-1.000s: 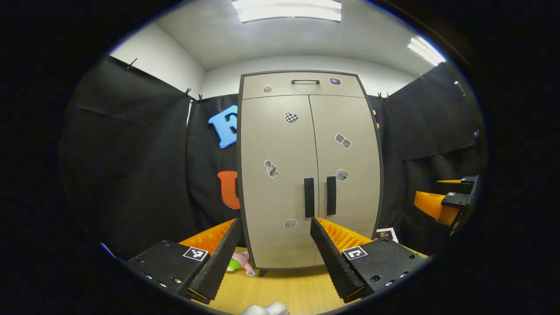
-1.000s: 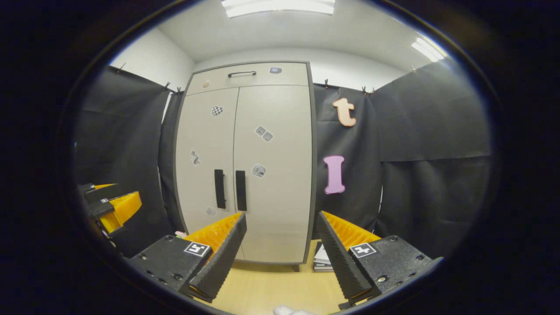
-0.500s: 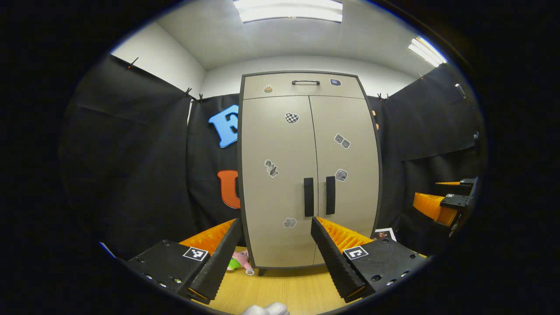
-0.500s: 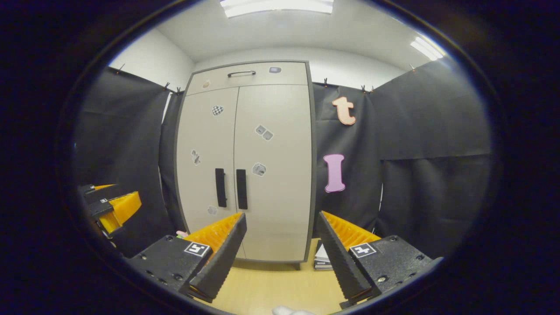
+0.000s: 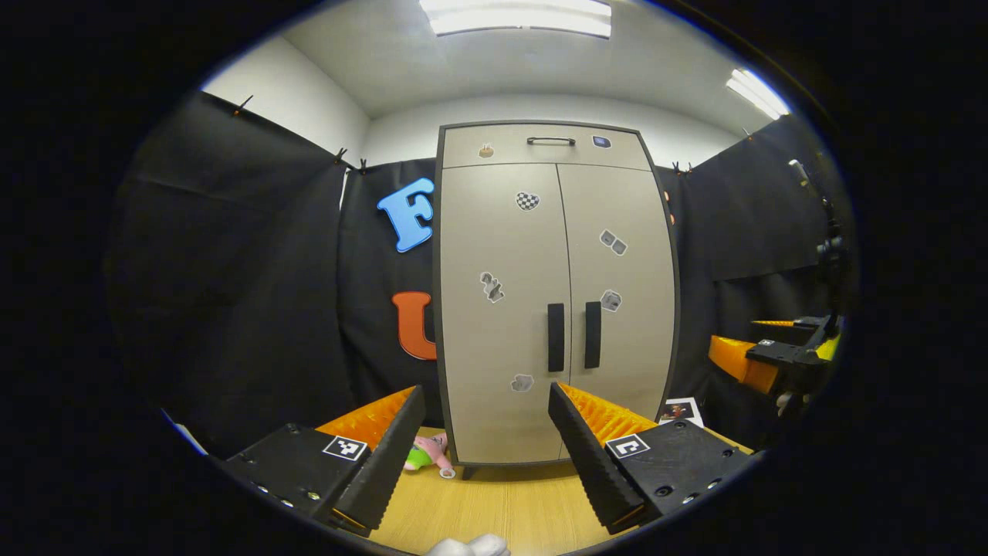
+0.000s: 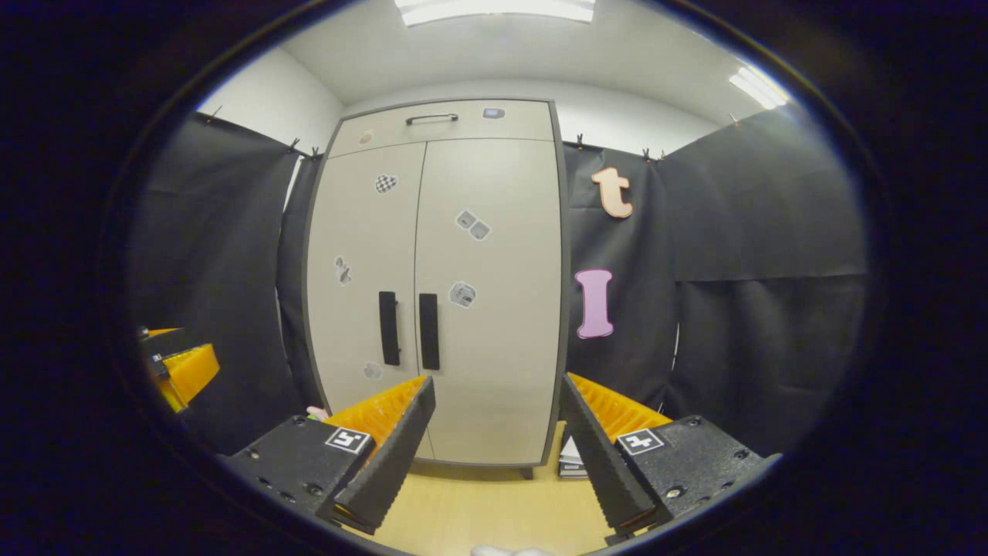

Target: Open the right door of the double-door shoe cabinet with the right hand, and open the left door with the left hand.

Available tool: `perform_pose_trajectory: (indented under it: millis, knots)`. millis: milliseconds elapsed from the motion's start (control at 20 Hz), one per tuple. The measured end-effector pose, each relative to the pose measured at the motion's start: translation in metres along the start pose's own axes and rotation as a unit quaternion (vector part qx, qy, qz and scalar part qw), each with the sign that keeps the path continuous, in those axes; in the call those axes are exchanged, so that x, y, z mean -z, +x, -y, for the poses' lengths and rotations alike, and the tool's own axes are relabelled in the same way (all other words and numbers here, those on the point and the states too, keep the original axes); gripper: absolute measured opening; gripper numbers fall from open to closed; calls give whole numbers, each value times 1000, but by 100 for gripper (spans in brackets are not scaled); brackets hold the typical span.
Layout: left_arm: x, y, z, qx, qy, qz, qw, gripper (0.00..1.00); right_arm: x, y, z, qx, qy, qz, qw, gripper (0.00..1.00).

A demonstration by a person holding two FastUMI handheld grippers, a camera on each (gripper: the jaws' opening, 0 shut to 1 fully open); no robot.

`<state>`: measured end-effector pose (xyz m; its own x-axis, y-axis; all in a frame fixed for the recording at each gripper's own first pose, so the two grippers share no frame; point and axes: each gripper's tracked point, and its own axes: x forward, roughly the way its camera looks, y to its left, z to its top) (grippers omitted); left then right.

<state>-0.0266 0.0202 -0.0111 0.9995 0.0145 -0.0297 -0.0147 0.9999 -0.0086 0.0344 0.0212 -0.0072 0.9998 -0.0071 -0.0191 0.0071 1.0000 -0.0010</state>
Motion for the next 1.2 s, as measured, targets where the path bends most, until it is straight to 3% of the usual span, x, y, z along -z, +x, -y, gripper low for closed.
perform_pose_trajectory:
  millis: [500, 850, 1050, 1150, 1200]
  knots:
    - [17, -12, -23, -45, 4, -18, 999, 96, 11, 143, -74, -37, 9, -21, 999, 99]
    - [21, -11, -32, -85, 5, -23, 996, 96, 25, 228, -101, -46, 7, -39, 998, 94]
    - [24, -5, -36, -98, 4, -29, 995, 96, 18, 251, -103, -43, 14, -37, 998, 82]
    - [29, -4, -38, -102, 4, -33, 994, 96, 14, 255, -103, -40, 10, -35, 999, 70]
    - [29, -3, -39, -104, 4, -33, 994, 96, 13, 256, -103, -38, 10, -35, 999, 56]
